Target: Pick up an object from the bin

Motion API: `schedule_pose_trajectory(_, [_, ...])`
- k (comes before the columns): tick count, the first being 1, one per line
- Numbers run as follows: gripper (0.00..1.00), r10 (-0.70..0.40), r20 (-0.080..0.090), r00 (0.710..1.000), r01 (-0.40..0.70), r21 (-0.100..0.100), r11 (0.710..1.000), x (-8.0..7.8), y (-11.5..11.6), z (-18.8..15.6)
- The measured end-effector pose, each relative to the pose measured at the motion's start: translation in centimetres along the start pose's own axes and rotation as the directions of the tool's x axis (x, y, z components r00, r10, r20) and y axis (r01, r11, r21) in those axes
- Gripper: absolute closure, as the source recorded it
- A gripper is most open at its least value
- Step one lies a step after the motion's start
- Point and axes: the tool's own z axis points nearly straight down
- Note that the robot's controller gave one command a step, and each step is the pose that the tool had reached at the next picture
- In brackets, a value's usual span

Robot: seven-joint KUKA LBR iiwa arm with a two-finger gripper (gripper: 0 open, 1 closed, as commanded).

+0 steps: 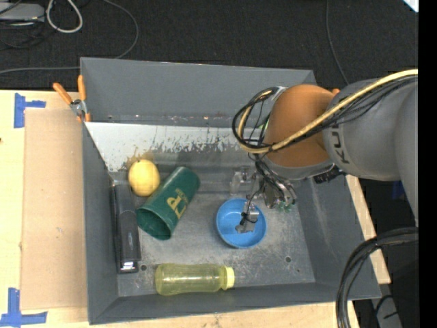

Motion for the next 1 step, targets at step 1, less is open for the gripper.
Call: schedule_pose_trajectory(1, [0.0, -0.303, -0.001, 0.953, 0.303, -0.001, 0.953, 0.11, -5.53, 1.11])
